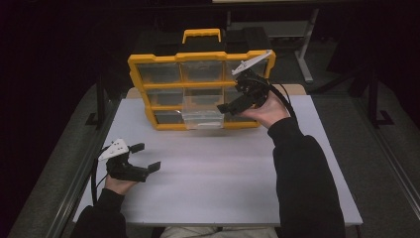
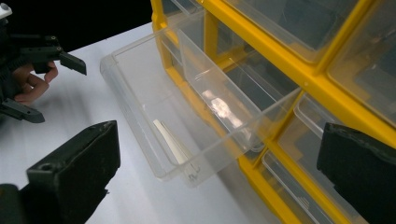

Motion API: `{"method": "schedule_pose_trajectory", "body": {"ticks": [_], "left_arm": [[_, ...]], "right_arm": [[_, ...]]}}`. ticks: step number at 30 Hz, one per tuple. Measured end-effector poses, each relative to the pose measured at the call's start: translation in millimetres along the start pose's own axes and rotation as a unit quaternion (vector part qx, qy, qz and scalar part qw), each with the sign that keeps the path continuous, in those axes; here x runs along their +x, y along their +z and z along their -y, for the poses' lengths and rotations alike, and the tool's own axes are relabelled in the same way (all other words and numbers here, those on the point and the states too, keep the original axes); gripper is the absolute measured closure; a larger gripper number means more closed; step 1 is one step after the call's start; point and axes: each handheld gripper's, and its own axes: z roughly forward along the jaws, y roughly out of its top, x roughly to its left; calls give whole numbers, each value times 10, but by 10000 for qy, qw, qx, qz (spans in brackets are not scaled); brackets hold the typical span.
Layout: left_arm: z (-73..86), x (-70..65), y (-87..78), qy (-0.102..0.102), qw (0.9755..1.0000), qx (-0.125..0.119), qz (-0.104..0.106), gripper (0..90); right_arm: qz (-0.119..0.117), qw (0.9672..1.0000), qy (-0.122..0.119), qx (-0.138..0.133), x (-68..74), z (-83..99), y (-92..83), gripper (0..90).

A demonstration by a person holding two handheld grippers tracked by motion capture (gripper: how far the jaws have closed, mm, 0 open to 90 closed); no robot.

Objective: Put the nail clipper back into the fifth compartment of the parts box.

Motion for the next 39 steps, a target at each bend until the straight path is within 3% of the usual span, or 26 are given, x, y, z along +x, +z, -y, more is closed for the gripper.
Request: {"method": "schedule_pose_trajectory", "body": {"ticks": [15,27,39], "left_arm": [[-2,-1,-7,12,10000,-14,-30,0],[0,1,-8,17,10000,-2,-34,0],[9,14,-34,10,10000,2,-46,0]], "right_arm": [[49,9998,-13,-201,-11,332,-98,0],[50,9988,269,-412,-87,724,-186,0],[11,9979,326,-554,-90,894,-211,0]]}}
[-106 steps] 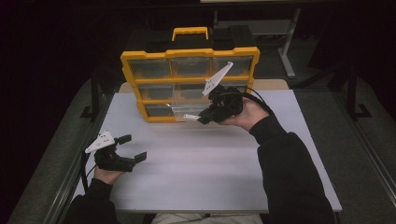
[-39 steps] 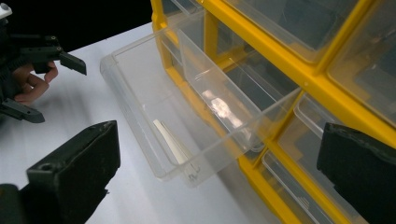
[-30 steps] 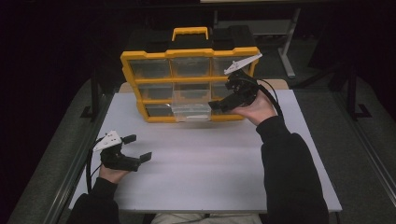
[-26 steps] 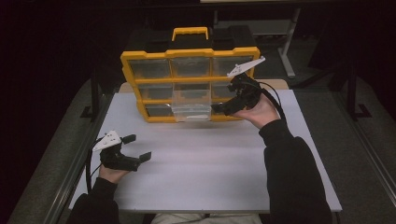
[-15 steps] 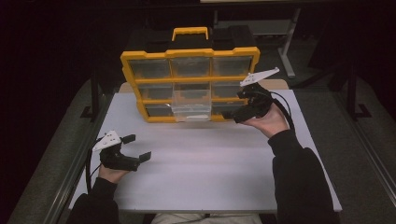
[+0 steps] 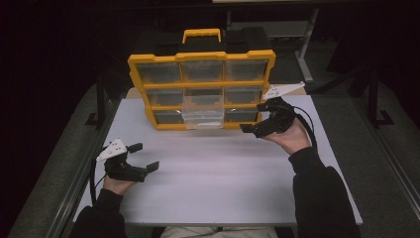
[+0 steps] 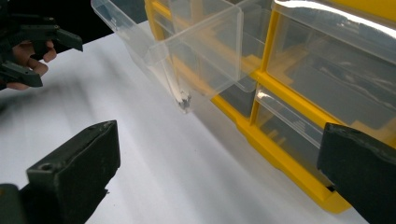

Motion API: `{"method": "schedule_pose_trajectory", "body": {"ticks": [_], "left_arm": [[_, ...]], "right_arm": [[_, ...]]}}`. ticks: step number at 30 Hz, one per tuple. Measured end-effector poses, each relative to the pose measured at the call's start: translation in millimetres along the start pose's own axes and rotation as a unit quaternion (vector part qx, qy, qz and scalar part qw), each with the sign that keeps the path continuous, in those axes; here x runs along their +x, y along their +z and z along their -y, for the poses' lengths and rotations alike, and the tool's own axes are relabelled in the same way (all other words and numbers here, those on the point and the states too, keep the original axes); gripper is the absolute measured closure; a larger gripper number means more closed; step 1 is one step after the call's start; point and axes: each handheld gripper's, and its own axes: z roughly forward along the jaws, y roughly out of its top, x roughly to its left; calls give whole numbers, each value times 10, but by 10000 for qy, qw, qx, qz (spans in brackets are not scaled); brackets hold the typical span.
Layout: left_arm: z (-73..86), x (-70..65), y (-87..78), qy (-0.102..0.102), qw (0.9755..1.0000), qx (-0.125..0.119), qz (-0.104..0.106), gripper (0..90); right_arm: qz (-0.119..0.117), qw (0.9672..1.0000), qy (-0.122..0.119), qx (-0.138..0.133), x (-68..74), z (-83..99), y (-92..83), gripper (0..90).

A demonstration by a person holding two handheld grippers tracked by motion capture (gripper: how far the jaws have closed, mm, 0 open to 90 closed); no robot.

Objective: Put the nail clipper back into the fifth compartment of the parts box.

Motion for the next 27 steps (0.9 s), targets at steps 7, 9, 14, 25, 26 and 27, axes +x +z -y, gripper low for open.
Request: {"method": "schedule_pose_trajectory", "body": {"ticks": [7,9,14,25,26,27], "left_arm": [[4,-4,8,-8,10000,30,16,0],[5,-4,9,-6,10000,36,18,0],[6,-4,8,-9,10000,39,14,0],[6,-3,8,-13,10000,49,17,0],[6,-3,8,-13,10000,49,17,0],[5,-4,5,-12,10000,43,12,0]], "right_arm": [[20,9999,135,-68,-41,133,-79,0],[27,9998,175,-67,-59,189,-97,0],[43,9997,235,-39,-85,334,-121,0],[-29,9984,505,-253,-122,570,-169,0],[-46,9984,498,-262,-116,580,-171,0],[-46,9984,498,-262,-116,580,-171,0]]}}
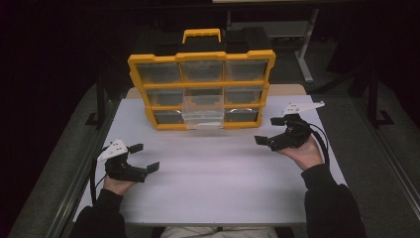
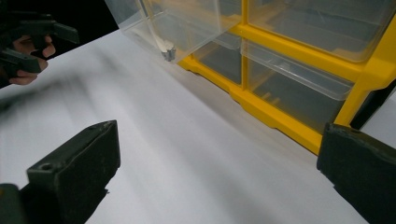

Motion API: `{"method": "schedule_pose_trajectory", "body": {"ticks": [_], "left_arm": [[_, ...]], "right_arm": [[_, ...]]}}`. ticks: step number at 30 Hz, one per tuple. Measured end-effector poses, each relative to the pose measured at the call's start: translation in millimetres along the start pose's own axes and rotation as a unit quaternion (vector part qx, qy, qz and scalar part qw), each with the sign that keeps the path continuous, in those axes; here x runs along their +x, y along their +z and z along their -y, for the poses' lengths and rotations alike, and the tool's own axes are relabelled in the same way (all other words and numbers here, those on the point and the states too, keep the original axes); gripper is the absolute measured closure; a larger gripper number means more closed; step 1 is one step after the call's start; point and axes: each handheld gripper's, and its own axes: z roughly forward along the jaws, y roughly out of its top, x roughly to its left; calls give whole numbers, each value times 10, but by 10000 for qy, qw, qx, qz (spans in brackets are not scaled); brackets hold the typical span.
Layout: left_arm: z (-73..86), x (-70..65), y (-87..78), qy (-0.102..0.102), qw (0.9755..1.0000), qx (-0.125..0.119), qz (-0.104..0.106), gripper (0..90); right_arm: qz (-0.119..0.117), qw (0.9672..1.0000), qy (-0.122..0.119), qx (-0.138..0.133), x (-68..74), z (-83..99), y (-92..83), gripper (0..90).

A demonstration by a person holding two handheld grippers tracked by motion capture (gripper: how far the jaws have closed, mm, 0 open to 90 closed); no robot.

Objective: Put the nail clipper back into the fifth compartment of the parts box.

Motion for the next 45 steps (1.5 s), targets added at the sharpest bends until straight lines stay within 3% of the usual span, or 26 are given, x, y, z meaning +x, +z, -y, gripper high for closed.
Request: {"method": "schedule_pose_trajectory", "body": {"ticks": [26,45], "left_arm": [[14,12,6,-41,10000,86,26,0],[17,11,4,-50,10000,75,30,0]], "right_arm": [[113,9997,204,-108,-41,494,-191,0],[428,9971,508,-373,-100,862,-447,0]]}}
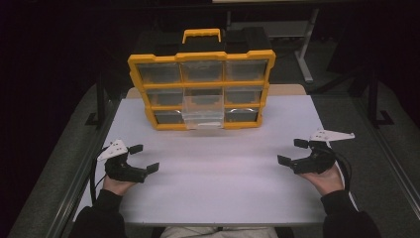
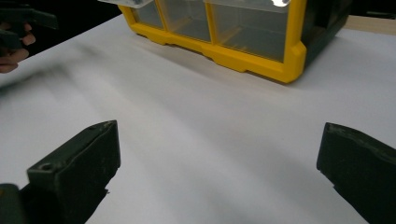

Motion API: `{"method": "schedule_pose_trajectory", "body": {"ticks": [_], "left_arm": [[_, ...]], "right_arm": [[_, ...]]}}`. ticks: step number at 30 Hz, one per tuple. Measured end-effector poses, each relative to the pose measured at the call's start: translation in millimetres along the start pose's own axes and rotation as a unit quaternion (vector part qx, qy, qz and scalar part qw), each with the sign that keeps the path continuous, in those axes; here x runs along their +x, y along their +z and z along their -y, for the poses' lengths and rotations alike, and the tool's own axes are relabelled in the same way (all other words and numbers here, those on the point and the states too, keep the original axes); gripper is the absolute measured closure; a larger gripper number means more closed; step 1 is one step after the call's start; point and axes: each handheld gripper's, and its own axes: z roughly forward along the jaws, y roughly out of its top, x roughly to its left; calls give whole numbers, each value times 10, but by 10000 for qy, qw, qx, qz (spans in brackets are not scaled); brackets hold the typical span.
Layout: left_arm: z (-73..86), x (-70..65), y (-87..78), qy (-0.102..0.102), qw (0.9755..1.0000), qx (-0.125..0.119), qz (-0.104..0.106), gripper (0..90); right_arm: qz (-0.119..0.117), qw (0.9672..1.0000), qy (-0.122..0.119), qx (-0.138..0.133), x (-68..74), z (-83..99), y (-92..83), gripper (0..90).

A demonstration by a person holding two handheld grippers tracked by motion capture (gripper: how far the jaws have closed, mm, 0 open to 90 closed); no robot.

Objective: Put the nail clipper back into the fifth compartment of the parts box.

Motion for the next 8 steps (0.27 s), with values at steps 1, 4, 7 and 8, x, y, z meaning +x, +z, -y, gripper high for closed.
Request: {"method": "schedule_pose_trajectory", "body": {"ticks": [1,4,7,8], "left_arm": [[-1,-2,2,5,10000,10,-3,0],[0,-4,7,-6,10000,22,6,0],[-3,-6,8,22,10000,16,16,0],[-4,-6,7,21,10000,14,18,0]], "right_arm": [[0,10000,0,0,0,0,0,0],[110,9998,130,-83,-40,108,-63,0],[147,9997,165,-94,-44,162,-69,0],[149,9997,164,-78,-41,169,-65,0]]}}
